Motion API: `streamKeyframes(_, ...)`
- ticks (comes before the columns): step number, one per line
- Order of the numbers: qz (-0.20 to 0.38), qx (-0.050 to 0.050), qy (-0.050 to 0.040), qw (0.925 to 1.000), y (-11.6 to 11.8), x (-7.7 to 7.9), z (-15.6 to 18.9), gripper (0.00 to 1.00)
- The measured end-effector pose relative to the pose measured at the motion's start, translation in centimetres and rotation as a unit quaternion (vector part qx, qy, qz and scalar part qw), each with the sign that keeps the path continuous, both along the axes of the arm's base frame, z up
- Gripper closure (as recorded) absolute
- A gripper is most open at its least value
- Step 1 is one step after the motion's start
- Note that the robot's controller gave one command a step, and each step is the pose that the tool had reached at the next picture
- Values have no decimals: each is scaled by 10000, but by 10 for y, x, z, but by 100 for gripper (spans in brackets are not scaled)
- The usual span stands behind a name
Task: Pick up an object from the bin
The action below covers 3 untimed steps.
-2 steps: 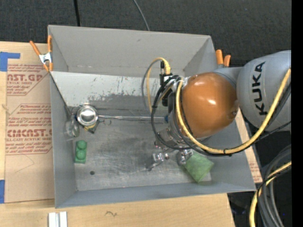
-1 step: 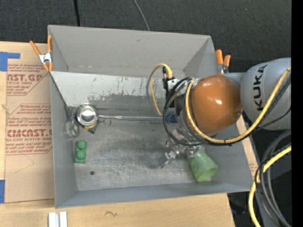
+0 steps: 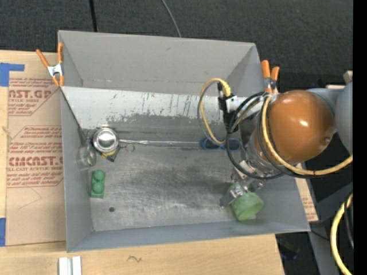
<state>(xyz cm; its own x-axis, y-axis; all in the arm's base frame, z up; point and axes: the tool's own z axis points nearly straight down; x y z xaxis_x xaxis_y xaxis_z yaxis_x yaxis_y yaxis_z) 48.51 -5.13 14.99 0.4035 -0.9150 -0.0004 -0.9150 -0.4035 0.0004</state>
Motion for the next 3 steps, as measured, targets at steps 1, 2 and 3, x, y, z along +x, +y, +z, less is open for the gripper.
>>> streamKeyframes(1, 2169, 13, 6, 9762, -17, 11, -66, 0)
streamKeyframes(2, 2180, 3, -66, 9759, -17, 15, -63, 100)
streamKeyframes(3, 2308, -12, -37, 9730, -95, 61, 70, 100)
